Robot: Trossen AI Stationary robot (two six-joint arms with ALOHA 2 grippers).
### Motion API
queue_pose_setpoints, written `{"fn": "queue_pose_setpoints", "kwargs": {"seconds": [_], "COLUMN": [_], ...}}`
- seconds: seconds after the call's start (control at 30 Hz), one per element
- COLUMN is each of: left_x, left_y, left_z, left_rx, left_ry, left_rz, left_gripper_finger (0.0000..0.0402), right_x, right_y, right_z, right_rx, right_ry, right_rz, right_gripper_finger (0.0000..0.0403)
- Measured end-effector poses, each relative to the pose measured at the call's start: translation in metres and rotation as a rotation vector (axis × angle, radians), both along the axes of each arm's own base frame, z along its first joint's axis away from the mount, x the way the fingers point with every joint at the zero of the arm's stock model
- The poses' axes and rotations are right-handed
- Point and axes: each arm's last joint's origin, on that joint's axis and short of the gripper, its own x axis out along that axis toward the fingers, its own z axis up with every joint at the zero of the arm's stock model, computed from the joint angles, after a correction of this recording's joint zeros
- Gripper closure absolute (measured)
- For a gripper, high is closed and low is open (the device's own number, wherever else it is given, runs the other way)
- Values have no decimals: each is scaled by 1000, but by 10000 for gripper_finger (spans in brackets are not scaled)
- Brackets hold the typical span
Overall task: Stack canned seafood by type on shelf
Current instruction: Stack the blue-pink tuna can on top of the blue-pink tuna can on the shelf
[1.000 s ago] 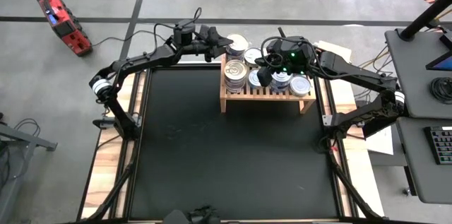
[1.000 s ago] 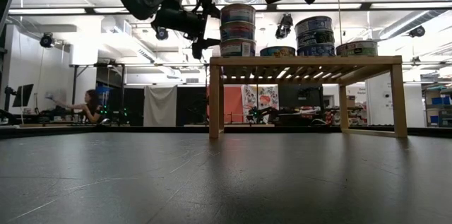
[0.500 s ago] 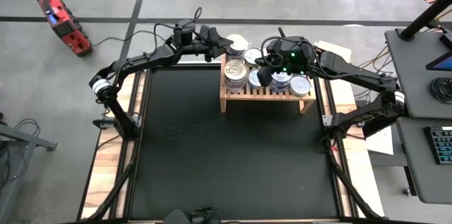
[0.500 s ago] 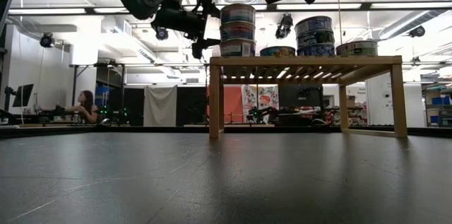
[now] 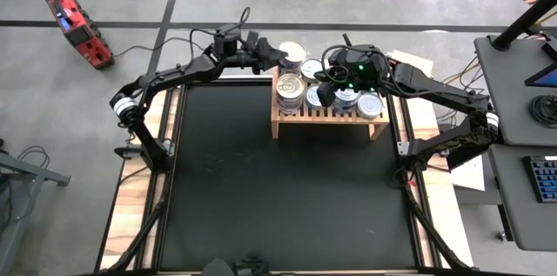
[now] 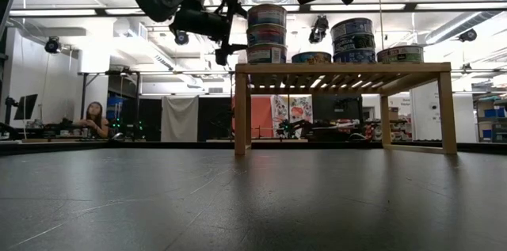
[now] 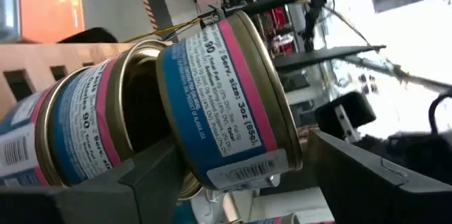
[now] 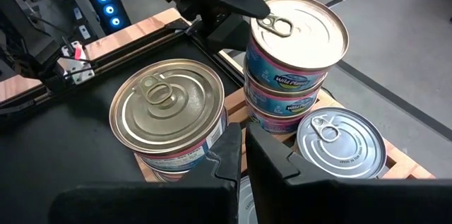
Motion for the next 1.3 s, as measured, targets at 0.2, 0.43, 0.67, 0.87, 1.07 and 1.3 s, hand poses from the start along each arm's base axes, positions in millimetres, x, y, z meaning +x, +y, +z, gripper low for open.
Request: {"fn": "queue_pose_setpoints", "kwargs": {"seconds": [0.2, 0.43, 0.67, 0.87, 1.07, 1.3], "left_x": [0, 0, 0, 0, 0, 0], "left_y": [0, 0, 0, 0, 0, 0], "left_z": [0, 0, 0, 0, 0, 0], "left_rx": [-12, -152, -158, -141, -152, -152], "left_ry": [-3, -20, -21, -19, -24, -24], "left_rz": [-14, 4, 5, -1, 0, 1], "left_gripper_finger": [127, 127, 127, 127, 127, 127], "right_x": [0, 0, 0, 0, 0, 0], "right_y": [0, 0, 0, 0, 0, 0], "right_z": [0, 0, 0, 0, 0, 0], "right_rx": [1, 1, 1, 0, -1, -1], "right_ry": [0, -1, -1, 0, 1, 1], "right_rz": [0, 0, 0, 0, 1, 2], "right_gripper_finger": [390, 390, 390, 390, 390, 390]}}
